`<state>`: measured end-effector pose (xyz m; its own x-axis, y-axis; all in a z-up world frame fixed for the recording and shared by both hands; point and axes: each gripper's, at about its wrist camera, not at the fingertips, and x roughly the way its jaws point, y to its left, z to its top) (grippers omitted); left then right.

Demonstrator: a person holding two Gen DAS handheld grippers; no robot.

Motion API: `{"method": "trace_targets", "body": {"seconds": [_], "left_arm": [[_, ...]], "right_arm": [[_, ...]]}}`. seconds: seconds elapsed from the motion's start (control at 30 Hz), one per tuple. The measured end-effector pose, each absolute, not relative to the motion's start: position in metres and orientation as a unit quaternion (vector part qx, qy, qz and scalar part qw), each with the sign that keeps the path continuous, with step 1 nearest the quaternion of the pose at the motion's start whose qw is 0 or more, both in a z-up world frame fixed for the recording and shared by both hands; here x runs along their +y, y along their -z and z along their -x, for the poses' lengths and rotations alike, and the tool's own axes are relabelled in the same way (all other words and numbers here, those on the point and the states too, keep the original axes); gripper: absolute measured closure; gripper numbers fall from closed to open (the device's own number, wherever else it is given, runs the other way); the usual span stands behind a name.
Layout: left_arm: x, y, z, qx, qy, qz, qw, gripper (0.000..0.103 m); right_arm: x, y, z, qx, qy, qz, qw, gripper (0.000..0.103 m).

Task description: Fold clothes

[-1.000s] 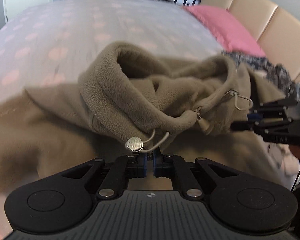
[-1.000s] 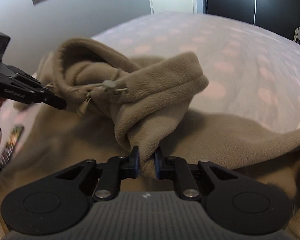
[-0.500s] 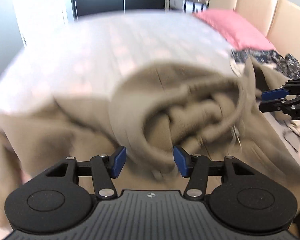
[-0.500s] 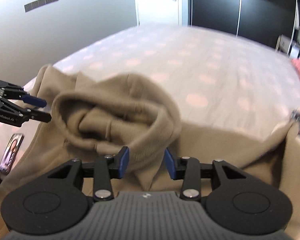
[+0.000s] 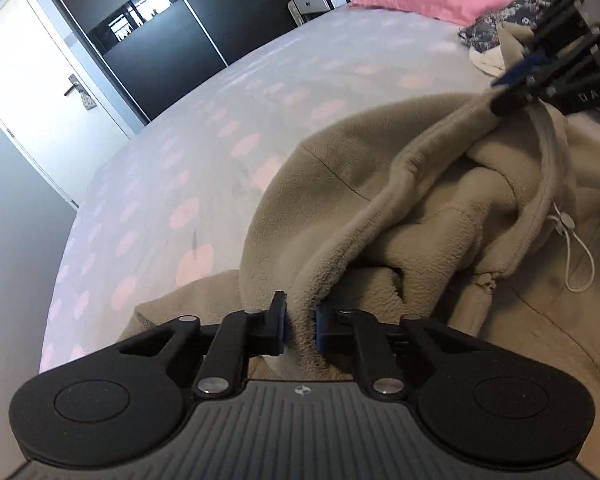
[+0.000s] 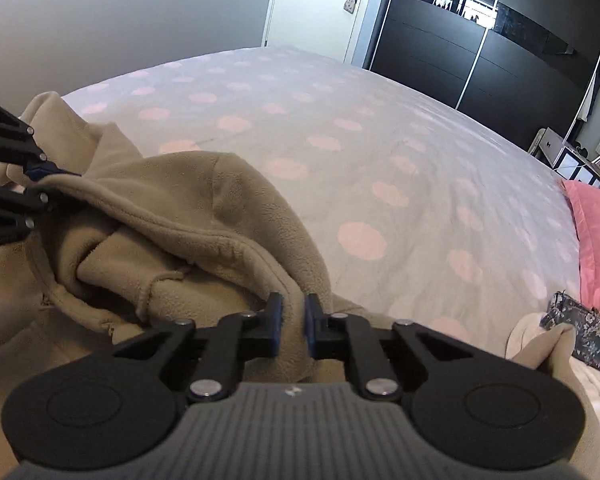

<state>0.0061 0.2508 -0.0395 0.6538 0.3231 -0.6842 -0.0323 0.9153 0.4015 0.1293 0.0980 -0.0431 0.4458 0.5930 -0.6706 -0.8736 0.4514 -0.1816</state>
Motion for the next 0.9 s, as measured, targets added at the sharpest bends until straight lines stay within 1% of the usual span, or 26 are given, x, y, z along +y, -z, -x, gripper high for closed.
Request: {"method": "trace_targets", "body": {"seconds": [0.2,0.27,0.37,0.53,0.63,0.73,0.83,0.87,0.9], "left_arm": [[0.262,0.008,0.032,0.347,-0.099,-0.150,0.920,0.094],[0.258,0.008,0.044,0.342,-0.086,-0.168,0.921,0.094],[0.247,0.030,0.051,0.364,-0.057,-0.206,0.907,0.094],[0.226,0.095,0.061,0.420,-0.004,-0.300,0.856,0.094],[0.226,0.117,0.062,0.441,0.008,-0.312,0.841,0.095],[0.232,0.120,0.057,0.448,0.005,-0.288,0.847,0.094],[0.229,0.115,0.060,0.444,0.014,-0.290,0.848,0.093],[0.228,0.110,0.062,0.442,0.018,-0.288,0.849,0.090],[0.227,0.103,0.065,0.440,0.027,-0.281,0.853,0.084]], "right_arm": [[0.055,0.016,-0.128,0.230,-0.466,0.225,0.824,0.091],[0.042,0.011,-0.121,0.216,-0.483,0.230,0.817,0.091],[0.035,0.024,-0.108,0.202,-0.501,0.269,0.797,0.091],[0.042,0.082,-0.093,0.225,-0.512,0.361,0.746,0.092],[0.042,0.108,-0.088,0.239,-0.528,0.383,0.719,0.092],[0.044,0.115,-0.088,0.248,-0.529,0.386,0.714,0.092],[0.043,0.107,-0.092,0.260,-0.535,0.371,0.713,0.087],[0.041,0.101,-0.093,0.264,-0.541,0.363,0.711,0.081],[0.039,0.094,-0.094,0.266,-0.550,0.354,0.708,0.074]]}}
